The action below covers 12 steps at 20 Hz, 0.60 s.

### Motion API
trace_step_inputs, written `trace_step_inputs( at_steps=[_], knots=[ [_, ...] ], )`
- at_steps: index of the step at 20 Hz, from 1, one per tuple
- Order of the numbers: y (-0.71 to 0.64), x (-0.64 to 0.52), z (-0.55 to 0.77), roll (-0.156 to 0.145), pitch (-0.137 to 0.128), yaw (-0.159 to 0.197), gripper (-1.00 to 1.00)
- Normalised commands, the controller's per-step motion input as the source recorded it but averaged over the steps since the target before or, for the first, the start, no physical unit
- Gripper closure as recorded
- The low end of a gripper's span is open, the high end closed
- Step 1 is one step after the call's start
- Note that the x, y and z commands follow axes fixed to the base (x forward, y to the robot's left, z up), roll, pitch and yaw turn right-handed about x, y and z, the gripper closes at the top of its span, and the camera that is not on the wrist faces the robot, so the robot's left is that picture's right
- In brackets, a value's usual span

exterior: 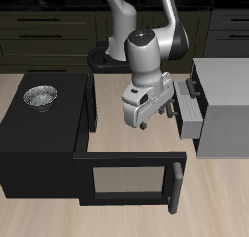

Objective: Close the top and middle drawer of the white cabinet and close the microwave

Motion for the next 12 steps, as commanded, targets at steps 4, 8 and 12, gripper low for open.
trace_step_inputs(
  at_steps=[4,8,12],
  knots=[
    [0.29,-0.04,0.01,0.032,-0.007,-0.016,-1.0],
    [0.2,-0.06,-0.03,0.034,0.019,0.0,-1.0],
    [0.23,0.01,0.01,0.032,-0.005,-0.008,-1.0]
  ],
)
